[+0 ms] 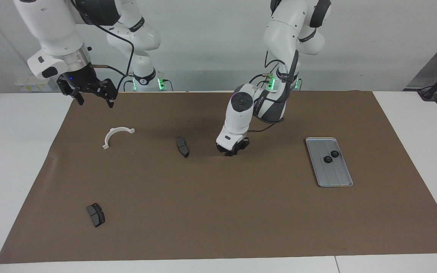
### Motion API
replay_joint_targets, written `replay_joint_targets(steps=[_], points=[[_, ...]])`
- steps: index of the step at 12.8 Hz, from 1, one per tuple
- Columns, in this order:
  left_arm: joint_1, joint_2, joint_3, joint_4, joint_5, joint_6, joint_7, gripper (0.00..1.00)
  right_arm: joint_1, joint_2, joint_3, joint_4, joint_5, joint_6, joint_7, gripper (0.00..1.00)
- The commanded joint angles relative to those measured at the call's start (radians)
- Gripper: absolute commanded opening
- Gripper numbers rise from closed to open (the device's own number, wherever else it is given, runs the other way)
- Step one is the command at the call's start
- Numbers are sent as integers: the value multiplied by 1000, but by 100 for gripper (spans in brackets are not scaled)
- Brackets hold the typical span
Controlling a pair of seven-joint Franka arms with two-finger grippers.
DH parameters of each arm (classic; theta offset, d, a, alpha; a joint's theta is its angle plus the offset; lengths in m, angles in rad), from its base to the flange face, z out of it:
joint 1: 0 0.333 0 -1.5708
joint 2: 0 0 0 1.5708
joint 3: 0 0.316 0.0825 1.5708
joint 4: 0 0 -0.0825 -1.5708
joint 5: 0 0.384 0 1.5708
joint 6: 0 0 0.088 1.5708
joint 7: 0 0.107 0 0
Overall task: Pick bearing gear from pile to tray
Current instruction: 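Carry the third bearing with the left gripper into the tray and release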
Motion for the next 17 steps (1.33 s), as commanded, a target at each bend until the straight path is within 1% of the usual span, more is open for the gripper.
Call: replay_joint_targets(steps=[1, 4, 6, 9, 14, 15, 17], points=[[1, -13, 7, -21, -4, 12, 3, 27, 3, 3, 4, 8, 19, -12, 39, 100], [1, -13, 7, -21, -4, 14, 3, 15, 6, 2, 5, 7, 19, -12, 59, 100], [1, -13, 7, -19, -4, 14, 3, 10, 8, 2, 7, 7, 19, -9, 65, 100], [4, -15, 14, -5, -4, 6, 1, 6, 8, -3, 7, -1, 19, -7, 68, 100], [151, -54, 13, 62, 3, -80, 15, 4, 8, -3, 8, -2, 19, -5, 65, 100], [185, -74, 13, 56, 5, -96, 52, 4, 6, -3, 8, -2, 19, -5, 65, 100], [271, -110, 13, 52, 3, -173, 196, 4, 8, -3, 8, -1, 20, -4, 65, 100]])
